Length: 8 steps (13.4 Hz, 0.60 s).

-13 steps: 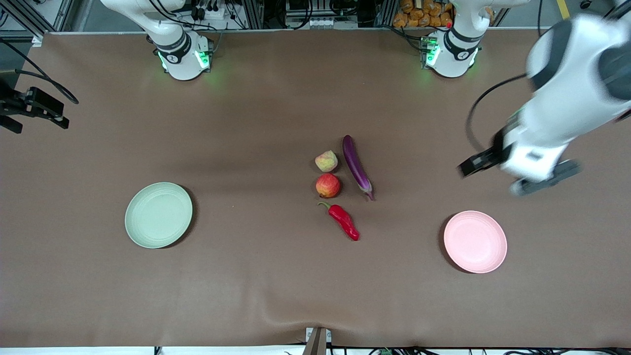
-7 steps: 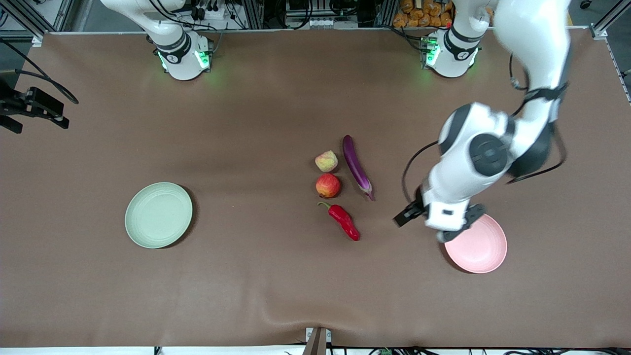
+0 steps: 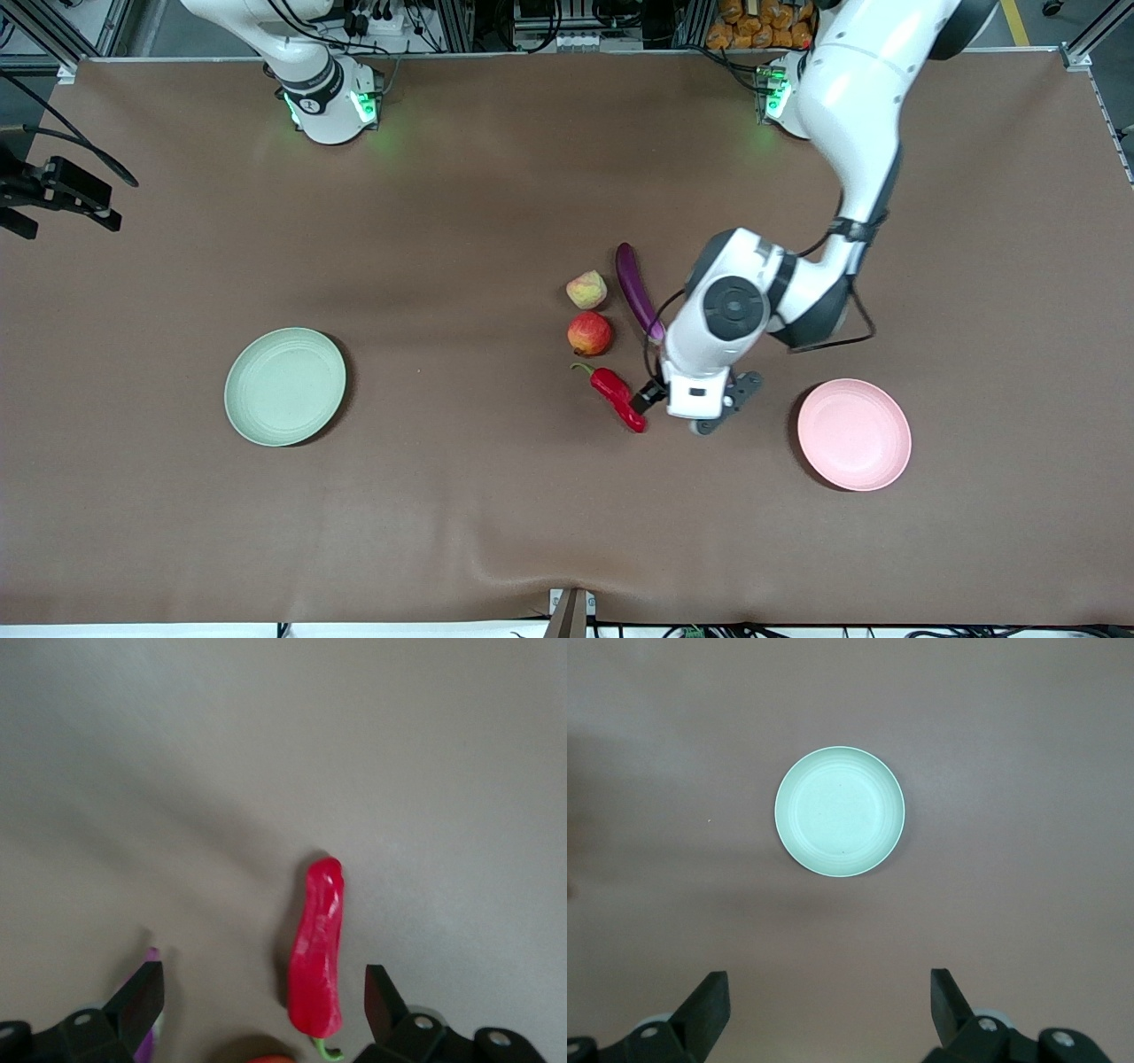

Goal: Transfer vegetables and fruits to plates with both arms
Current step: 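Reach the left gripper down to the red chili pepper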

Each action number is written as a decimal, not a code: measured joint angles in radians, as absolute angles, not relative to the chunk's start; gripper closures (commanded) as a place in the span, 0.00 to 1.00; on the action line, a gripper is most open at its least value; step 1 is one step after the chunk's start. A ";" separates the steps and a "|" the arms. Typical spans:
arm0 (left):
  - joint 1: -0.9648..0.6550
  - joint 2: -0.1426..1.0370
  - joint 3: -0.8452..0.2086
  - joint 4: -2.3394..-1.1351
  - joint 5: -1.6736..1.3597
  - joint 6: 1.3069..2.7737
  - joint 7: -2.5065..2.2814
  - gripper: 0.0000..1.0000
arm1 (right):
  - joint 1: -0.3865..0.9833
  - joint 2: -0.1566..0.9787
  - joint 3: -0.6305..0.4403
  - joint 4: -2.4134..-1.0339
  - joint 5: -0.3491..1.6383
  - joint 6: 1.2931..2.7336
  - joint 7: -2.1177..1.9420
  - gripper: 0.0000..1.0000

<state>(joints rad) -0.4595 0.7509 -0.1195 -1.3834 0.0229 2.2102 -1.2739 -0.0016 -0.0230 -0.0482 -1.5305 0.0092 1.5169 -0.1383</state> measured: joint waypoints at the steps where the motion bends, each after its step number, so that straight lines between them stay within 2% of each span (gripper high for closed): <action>1: -0.484 0.774 -0.109 -1.383 0.023 2.237 -1.300 0.00 | -0.003 -0.023 -0.048 -1.531 0.009 1.517 -0.138 0.00; 4: -0.525 0.838 -0.090 -1.381 0.023 2.318 -1.336 0.02 | -0.003 -0.023 -0.048 -1.531 0.010 1.517 -0.138 0.00; 5: -0.529 0.856 -0.088 -1.380 0.023 2.342 -1.342 0.11 | -0.003 -0.023 -0.048 -1.531 0.010 1.517 -0.138 0.00; 7: -0.539 0.886 -0.085 -1.374 0.023 2.373 -1.347 0.44 | -0.003 -0.023 -0.049 -1.531 0.011 1.517 -0.138 0.00; 8: -0.542 0.896 -0.084 -1.370 0.023 2.380 -1.348 0.70 | -0.003 -0.023 -0.049 -1.531 0.011 1.517 -0.138 0.00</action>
